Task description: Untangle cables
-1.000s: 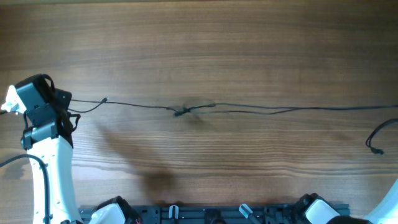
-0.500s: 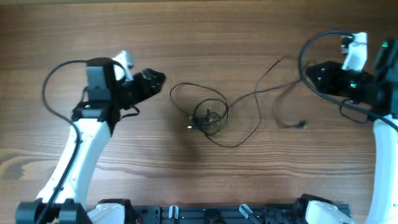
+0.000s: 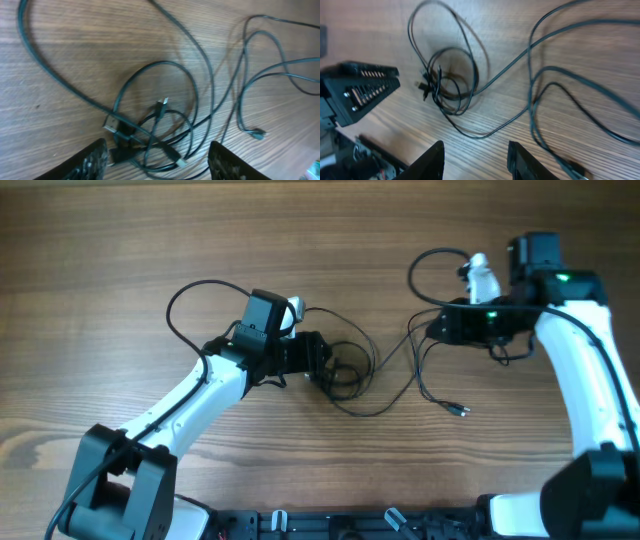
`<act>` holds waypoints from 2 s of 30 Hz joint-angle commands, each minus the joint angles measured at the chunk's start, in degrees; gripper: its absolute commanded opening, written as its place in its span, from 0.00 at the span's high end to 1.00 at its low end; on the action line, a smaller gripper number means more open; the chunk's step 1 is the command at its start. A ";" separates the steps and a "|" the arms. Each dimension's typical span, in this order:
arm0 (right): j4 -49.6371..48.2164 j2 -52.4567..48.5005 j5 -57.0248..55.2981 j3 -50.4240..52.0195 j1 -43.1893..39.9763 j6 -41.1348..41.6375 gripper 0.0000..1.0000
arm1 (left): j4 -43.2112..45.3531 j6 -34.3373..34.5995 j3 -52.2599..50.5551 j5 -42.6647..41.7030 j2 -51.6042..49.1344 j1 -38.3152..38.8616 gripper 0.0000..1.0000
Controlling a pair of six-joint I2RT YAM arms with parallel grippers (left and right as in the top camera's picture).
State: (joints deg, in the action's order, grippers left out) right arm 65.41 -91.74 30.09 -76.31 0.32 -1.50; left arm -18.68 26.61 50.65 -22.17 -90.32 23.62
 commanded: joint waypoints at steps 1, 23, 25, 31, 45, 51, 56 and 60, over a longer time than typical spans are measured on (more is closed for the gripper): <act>-0.37 -6.62 1.51 0.33 4.28 -1.29 0.57 | -3.72 -0.92 0.26 6.95 -0.90 0.15 0.31; -19.63 -25.05 -4.55 5.49 15.98 15.17 0.75 | -5.44 -0.90 0.26 10.47 -0.90 0.11 0.29; -20.28 -25.05 -3.54 6.29 15.98 15.02 0.96 | -5.44 -0.90 0.24 10.47 -0.90 0.11 0.29; -10.34 -18.84 3.41 -7.19 15.74 7.32 0.96 | -6.34 -0.90 0.24 10.43 -0.90 0.11 0.29; -8.79 -1.40 15.41 -22.32 15.80 11.65 0.96 | 1.16 -0.92 0.26 2.49 -0.63 -1.05 0.50; -10.88 -1.40 11.28 -22.32 15.80 10.73 0.96 | 15.54 -1.20 0.26 -21.97 -0.63 -2.36 0.14; -15.10 -1.40 3.50 -22.32 15.80 17.16 0.96 | 10.67 -4.00 0.26 -22.32 -0.66 -1.88 0.27; -16.57 -1.42 3.08 -22.32 15.80 19.74 0.96 | 10.23 -3.98 0.26 -22.36 -0.66 -0.46 0.35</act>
State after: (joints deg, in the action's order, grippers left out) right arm 49.95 -92.88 34.70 -98.50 15.88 15.86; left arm -8.58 24.01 50.59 -43.05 -90.65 21.76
